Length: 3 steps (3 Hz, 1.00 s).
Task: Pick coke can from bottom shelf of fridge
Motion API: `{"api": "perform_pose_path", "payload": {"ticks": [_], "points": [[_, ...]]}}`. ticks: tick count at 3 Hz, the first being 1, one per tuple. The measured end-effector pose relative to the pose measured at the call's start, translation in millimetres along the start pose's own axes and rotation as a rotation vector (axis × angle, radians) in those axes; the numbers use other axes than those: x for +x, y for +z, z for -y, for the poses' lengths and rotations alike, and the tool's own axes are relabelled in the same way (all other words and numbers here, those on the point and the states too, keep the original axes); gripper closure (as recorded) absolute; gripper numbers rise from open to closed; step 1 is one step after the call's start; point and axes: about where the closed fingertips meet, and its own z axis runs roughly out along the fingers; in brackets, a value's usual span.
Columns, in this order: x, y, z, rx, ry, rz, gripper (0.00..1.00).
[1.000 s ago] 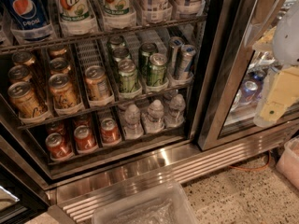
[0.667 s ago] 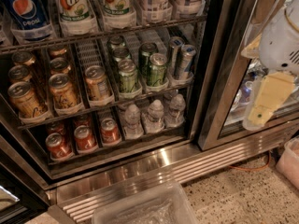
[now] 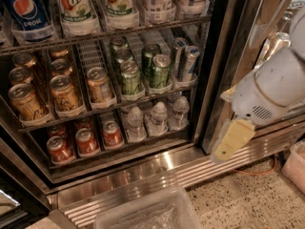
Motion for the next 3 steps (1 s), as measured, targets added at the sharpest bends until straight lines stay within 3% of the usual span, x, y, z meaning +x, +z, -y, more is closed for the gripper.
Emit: {"api": "perform_pose_path", "payload": {"ticks": [1, 2, 3], "points": [[-2.5, 38.4, -18.9, -0.002, 0.03, 0.165, 0.0], [-14.6, 58.7, -20.1, 0.036, 0.037, 0.374, 0.0], [-38.4, 64.0, -26.4, 0.026, 0.016, 0.597, 0.0]]}}
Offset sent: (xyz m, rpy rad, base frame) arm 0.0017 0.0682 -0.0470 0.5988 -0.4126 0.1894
